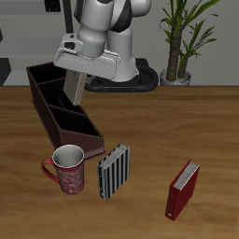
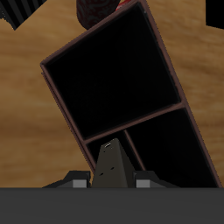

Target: Place the yellow book into the right desk caddy's front compartment

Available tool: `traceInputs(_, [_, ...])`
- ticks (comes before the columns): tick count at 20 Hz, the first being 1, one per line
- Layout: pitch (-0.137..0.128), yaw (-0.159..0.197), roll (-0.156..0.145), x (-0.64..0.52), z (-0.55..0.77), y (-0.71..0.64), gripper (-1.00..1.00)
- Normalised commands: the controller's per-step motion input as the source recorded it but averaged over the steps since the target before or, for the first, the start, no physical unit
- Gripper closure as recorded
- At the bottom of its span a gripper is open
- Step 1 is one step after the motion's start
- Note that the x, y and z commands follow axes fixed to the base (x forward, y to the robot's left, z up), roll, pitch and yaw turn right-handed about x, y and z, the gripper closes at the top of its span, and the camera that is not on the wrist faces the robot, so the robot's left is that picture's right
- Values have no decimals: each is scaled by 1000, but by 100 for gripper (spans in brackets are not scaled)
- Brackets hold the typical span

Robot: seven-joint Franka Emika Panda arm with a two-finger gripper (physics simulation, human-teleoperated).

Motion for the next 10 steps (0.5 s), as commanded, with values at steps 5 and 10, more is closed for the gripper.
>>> traceInputs(5, [23,6,21,28,-112,42,100])
traceInputs(10, [27,-19,-11,22,-145,-44,100])
